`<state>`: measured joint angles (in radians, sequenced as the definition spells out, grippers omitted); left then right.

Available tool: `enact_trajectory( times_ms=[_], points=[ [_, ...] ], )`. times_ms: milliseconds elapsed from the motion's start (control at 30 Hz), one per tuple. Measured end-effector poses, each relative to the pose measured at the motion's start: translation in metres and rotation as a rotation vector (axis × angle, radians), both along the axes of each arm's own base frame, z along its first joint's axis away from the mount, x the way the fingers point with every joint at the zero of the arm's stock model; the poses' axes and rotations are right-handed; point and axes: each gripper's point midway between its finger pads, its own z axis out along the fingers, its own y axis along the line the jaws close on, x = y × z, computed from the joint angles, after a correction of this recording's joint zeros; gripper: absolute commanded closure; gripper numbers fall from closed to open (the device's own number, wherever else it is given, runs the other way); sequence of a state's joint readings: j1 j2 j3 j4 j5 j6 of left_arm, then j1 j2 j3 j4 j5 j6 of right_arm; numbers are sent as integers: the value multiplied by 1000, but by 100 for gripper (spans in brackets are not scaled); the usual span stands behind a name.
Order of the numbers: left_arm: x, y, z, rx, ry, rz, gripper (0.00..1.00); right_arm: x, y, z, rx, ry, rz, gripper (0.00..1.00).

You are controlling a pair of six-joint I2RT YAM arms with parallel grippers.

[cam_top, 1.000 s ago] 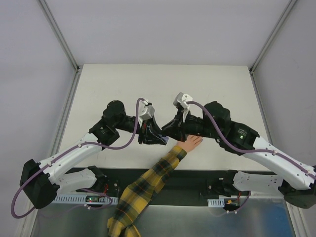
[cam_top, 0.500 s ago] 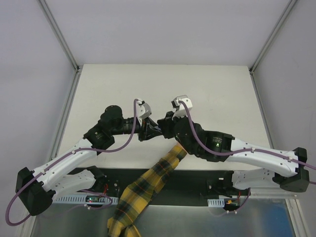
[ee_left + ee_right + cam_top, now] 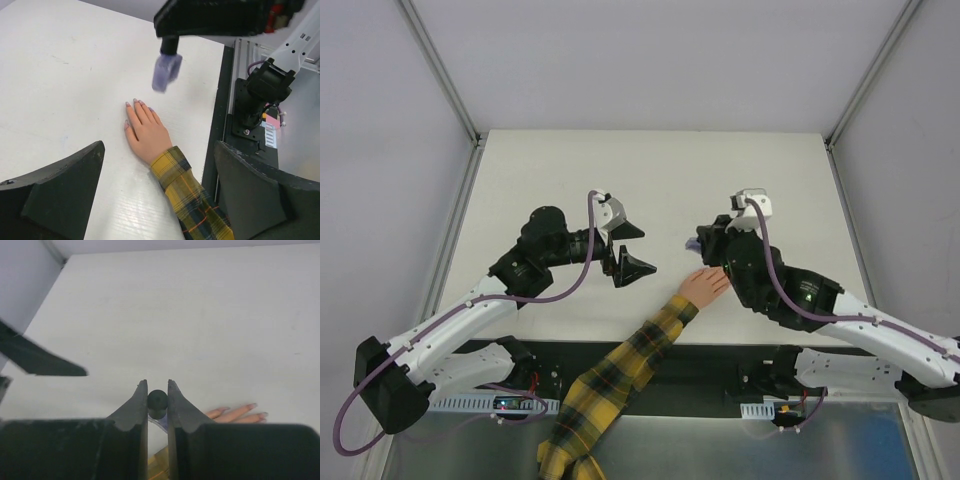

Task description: Paint the nails

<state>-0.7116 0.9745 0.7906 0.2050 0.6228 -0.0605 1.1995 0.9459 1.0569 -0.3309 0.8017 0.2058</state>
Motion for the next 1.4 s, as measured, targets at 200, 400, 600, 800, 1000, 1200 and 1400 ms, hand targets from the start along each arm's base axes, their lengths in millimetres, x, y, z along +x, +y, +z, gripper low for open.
enact_trajectory(
  times_ms=[200,400,600,800,1000,1200,1400],
  points=[
    [0,2,4,-7,-10,10,10,33,-101,-43,-66,-26,-395,100],
    [1,4,9,-16,-24,30,10,32,-188,-108,-150,-6,-748,100],
    [1,5,10,-19,-26,30,10,31,-263,-163,-188,105,-1044,100],
    [1,5,10,-20,-25,31,10,37,-282,-202,-210,222,-1131,100],
    [1,5,10,-22,-20,31,10,49,-286,-212,-215,270,-1184,100],
    [0,4,13,-34,-17,32,10,79,-278,-202,-157,262,-1220,100],
    [-1,5,18,-48,-20,32,10,98,-270,-214,-141,294,-1251,100]
  ],
)
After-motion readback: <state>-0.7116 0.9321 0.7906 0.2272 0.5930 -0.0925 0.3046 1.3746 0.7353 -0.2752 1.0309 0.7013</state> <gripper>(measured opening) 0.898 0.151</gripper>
